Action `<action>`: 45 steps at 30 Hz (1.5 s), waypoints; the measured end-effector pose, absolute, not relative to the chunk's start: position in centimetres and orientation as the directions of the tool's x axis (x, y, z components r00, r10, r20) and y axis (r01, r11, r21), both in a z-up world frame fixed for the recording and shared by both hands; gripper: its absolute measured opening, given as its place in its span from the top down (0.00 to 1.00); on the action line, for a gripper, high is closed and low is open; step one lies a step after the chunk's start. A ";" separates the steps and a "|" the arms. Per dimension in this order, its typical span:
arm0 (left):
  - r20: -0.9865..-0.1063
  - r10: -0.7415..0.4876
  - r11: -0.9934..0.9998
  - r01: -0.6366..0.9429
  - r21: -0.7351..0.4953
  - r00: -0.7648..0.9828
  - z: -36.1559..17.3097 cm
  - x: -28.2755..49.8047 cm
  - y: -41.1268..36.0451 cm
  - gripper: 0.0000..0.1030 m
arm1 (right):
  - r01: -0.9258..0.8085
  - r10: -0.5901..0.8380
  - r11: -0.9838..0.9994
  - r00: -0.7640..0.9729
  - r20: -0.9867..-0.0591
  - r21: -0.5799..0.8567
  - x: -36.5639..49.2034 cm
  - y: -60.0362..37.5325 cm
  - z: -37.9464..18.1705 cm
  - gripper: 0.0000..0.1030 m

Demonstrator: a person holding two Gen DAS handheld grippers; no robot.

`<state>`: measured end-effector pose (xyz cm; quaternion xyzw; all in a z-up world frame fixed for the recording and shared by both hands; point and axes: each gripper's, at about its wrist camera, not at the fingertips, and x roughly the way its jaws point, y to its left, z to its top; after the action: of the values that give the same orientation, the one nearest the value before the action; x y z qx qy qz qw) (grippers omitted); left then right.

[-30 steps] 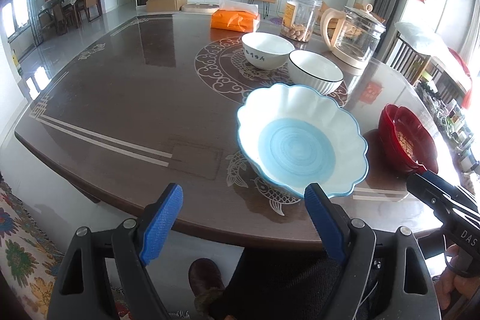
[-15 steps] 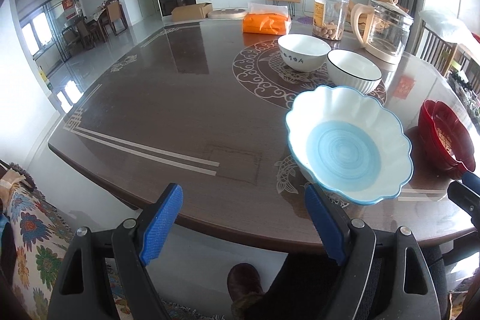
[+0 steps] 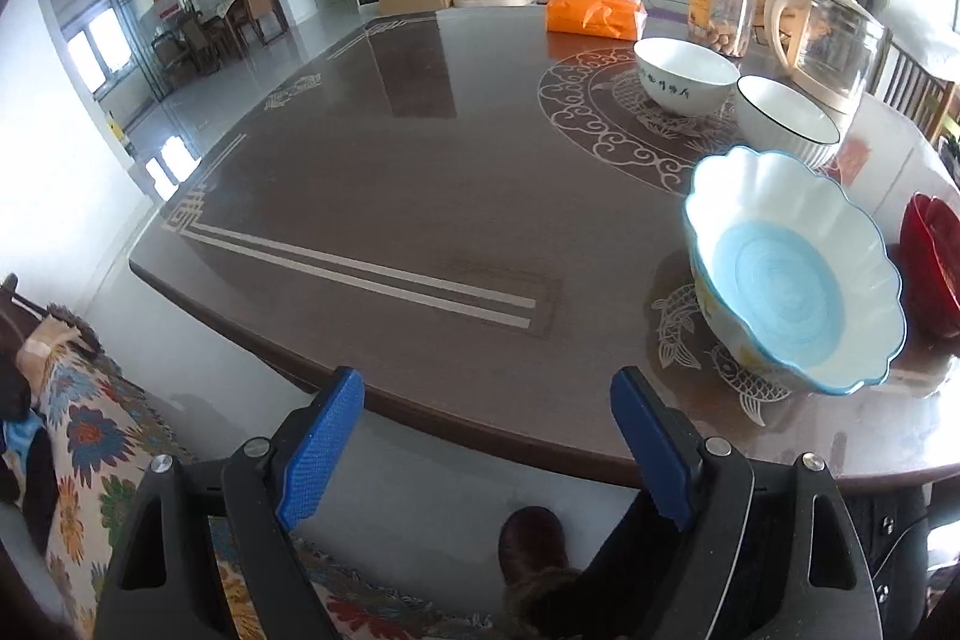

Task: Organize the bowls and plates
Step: 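Open both grippers and withdraw from the blue scalloped bowl, then reach both grippers to the white bowl and close on its rim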

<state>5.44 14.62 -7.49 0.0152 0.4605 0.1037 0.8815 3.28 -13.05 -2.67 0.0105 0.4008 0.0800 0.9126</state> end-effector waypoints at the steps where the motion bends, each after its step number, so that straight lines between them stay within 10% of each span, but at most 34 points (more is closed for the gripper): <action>1: -0.807 0.183 0.980 -0.168 0.106 0.561 -7.2 5.2 15.0 0.18 | -0.130 0.139 0.989 0.671 -0.729 0.069 3.3 -13.1 -2.3 0.28; 12: -0.783 -0.089 0.989 -0.041 -0.145 0.616 -5.5 5.0 15.6 0.18 | -0.260 0.279 0.960 0.868 -0.410 0.102 2.5 -15.2 4.8 0.19; 20: -0.837 0.053 0.998 -0.062 0.023 0.545 -5.4 10.6 14.6 0.18 | -0.335 0.290 0.938 0.629 -0.721 0.086 10.4 -13.7 2.0 0.19; 31: -0.848 -0.088 0.991 -0.040 -0.128 0.522 -3.5 28.0 14.8 0.19 | -0.332 0.323 0.928 0.489 -0.810 0.170 28.4 -12.6 2.5 0.19; 45: -0.911 -0.123 0.990 -0.020 -0.143 0.394 -8.4 38.8 11.2 0.46 | -0.365 0.288 0.914 0.271 -0.918 0.179 41.6 -4.9 -5.5 0.28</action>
<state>38.77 11.22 -8.36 -0.0653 0.5495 -0.0308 0.8324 41.57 -4.93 -5.50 -0.0338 0.5677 0.2048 0.7966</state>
